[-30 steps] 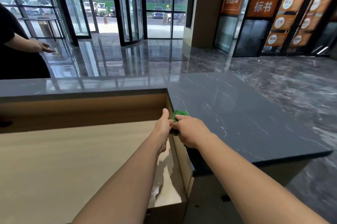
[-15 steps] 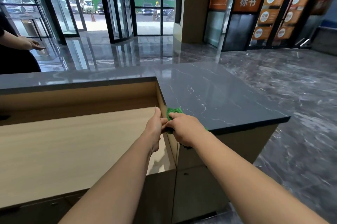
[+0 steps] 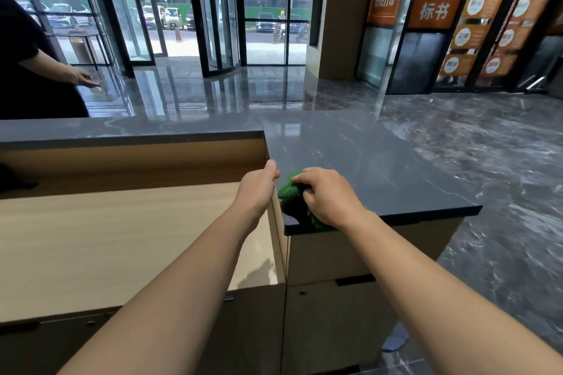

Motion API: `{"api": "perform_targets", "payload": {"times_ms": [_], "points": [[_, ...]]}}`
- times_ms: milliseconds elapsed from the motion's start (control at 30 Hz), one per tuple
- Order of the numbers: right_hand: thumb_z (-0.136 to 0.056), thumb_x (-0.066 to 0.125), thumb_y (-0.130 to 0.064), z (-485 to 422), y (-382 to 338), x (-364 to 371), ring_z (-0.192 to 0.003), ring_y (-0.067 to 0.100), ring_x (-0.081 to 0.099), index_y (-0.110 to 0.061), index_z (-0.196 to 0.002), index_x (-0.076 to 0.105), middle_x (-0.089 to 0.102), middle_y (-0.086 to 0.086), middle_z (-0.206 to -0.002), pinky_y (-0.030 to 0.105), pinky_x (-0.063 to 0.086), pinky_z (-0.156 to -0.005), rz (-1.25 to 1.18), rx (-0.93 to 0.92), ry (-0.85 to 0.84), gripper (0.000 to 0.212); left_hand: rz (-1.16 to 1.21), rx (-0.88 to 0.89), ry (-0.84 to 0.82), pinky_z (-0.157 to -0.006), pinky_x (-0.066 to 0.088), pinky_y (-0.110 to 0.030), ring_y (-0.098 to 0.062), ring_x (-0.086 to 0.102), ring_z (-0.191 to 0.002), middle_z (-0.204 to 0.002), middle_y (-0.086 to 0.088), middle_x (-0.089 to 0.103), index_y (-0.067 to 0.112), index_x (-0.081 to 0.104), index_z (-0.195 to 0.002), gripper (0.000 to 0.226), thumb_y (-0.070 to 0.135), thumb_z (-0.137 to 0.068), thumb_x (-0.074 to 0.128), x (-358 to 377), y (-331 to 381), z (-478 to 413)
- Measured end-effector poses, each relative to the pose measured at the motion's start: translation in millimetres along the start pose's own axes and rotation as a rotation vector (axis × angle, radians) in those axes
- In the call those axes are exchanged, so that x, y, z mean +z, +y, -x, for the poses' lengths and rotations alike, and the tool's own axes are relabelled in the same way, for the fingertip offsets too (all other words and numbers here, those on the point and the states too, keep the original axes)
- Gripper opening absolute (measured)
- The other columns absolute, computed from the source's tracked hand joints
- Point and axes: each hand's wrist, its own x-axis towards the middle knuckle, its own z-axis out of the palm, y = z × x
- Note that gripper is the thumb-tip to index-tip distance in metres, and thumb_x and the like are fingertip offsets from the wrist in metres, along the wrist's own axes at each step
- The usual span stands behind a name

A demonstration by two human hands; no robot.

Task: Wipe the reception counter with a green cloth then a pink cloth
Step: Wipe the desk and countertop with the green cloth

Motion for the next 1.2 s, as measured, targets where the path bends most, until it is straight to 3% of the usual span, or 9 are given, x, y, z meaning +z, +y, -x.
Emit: {"api": "perform_targets", "payload": {"times_ms": [100,200,300,400,533,700,967,1200], "points": [[-0.091,0.046,-0.008,3.3,3.9,12.3,-0.116,0.030,0.050,-0.018,-0.122,0.063,0.057,0.005,-0.123,0.039,0.048,-0.088,0.042,0.000,-0.029,0.037,-0.233,0.115,0.009,-0.097,0.046,-0.046,-0.016,0.053,-0.084,-0.086,0.004,0.059,0.029,0.062,-0.085,0.030,0.049,-0.076,0.041,2.7,-4.8,-6.7],[-0.093,0.048,-0.011,11.1,3.0,31.0,-0.138,0.029,0.031,-0.018,-0.141,0.045,0.039,0.009,-0.147,0.043,0.032,-0.111,-0.076,0.010,-0.173,0.048,-0.354,0.142,-0.075,-0.104,0.042,-0.045,-0.013,0.061,-0.108,-0.108,0.010,0.070,0.030,0.072,-0.106,0.043,0.037,-0.072,0.046,5.5,-17.3,-6.3],[-0.093,0.052,-0.022,11.8,6.7,27.4,-0.149,0.023,0.007,-0.017,-0.151,0.024,0.013,0.005,-0.162,0.041,0.010,-0.120,-0.164,-0.029,-0.306,0.065,-0.516,0.149,-0.166,-0.105,0.042,-0.042,-0.011,0.057,-0.117,-0.118,0.015,0.067,0.038,0.063,-0.122,0.060,0.033,-0.063,0.050,5.1,-20.4,3.7],[-0.090,0.061,-0.028,9.8,26.7,25.4,-0.149,0.022,0.011,-0.015,-0.153,0.018,0.016,0.005,-0.161,0.040,0.015,-0.121,-0.077,-0.154,-0.330,0.077,-0.843,0.199,-0.193,-0.100,0.037,-0.039,-0.018,0.055,-0.114,-0.118,0.010,0.064,0.035,0.048,-0.135,0.076,0.043,-0.061,0.061,10.3,-13.2,19.1],[-0.084,0.069,-0.040,9.0,49.2,31.8,-0.146,0.020,0.023,-0.016,-0.149,0.026,0.026,0.002,-0.157,0.040,0.028,-0.117,0.108,-0.295,-0.244,0.082,-1.164,0.311,-0.127,-0.096,0.027,-0.037,-0.019,0.039,-0.128,-0.131,0.007,0.054,0.030,0.038,-0.139,0.084,0.056,-0.068,0.073,28.2,-12.9,26.3],[-0.083,0.071,-0.038,13.8,75.3,19.9,-0.144,0.019,0.027,-0.016,-0.144,0.036,0.034,0.000,-0.153,0.035,0.031,-0.114,0.135,-0.338,-0.210,0.074,-1.243,0.378,-0.045,-0.090,0.024,-0.034,-0.016,0.041,-0.118,-0.120,0.009,0.059,0.033,0.044,-0.133,0.078,0.055,-0.065,0.076,58.3,-16.0,24.4],[-0.088,0.067,-0.029,33.4,162.2,-20.7,-0.147,0.014,0.019,-0.020,-0.149,0.033,0.024,-0.006,-0.159,0.028,0.028,-0.113,0.161,-0.256,-0.243,0.071,-1.294,0.469,-0.037,-0.094,0.024,-0.033,-0.018,0.042,-0.119,-0.120,0.005,0.059,0.031,0.045,-0.133,0.070,0.055,-0.072,0.069,152.3,-4.3,14.0],[-0.085,0.069,-0.025,49.7,235.1,-58.2,-0.144,0.015,0.026,-0.022,-0.145,0.042,0.031,-0.005,-0.156,0.036,0.038,-0.108,0.189,-0.118,-0.243,0.066,-1.299,0.515,-0.081,-0.090,0.025,-0.034,-0.021,0.043,-0.112,-0.114,0.002,0.062,0.026,0.049,-0.124,0.056,0.050,-0.076,0.066,241.8,12.7,3.5]]}}
